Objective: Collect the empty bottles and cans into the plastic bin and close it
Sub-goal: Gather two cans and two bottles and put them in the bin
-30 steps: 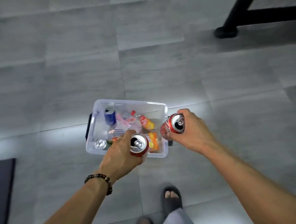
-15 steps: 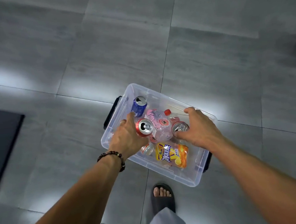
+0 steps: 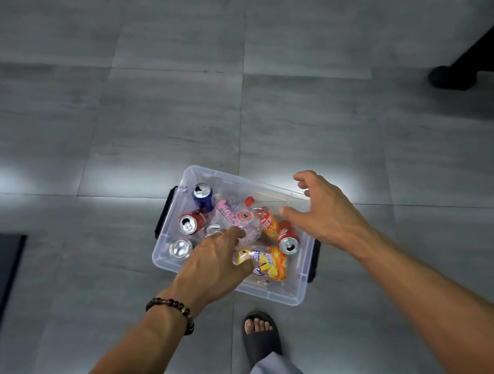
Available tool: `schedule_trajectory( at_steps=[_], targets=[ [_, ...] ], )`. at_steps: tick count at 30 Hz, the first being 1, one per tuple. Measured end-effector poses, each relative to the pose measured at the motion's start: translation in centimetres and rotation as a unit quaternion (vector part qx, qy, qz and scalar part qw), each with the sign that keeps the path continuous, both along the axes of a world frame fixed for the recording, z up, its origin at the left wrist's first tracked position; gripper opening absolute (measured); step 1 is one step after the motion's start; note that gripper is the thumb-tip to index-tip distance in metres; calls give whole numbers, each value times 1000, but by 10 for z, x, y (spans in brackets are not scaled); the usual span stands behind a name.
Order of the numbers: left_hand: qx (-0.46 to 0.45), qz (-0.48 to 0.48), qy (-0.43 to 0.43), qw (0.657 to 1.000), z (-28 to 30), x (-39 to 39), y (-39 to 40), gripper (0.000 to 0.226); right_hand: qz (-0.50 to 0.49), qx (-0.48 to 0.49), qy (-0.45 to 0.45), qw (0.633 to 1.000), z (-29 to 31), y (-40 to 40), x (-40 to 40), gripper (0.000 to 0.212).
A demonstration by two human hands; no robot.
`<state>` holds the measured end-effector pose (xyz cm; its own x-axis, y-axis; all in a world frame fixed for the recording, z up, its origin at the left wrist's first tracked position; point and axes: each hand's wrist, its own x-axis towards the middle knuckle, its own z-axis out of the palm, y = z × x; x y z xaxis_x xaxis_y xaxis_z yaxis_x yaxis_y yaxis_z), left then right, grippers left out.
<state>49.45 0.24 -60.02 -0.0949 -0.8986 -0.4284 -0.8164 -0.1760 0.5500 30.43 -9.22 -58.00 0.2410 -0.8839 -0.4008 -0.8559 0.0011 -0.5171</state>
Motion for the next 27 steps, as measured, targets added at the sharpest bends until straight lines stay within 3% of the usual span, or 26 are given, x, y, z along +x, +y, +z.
schedule_trajectory(
  at_steps=[5,11,18,27],
  targets=[
    [-37,-89,17,995,43,-52,14,42,-83,-58,1,995,53,41,-64,70],
    [-60,-241,-11,969,85,-134,53,50,-190,-93,4,977,99,134,-158,70],
    [-40,-415,4,909,125,-286,128,51,-339,-101,23,935,136,284,-299,70],
    [-36,-601,30,798,126,-535,310,50,-545,-77,56,833,128,547,-498,70]
  ],
)
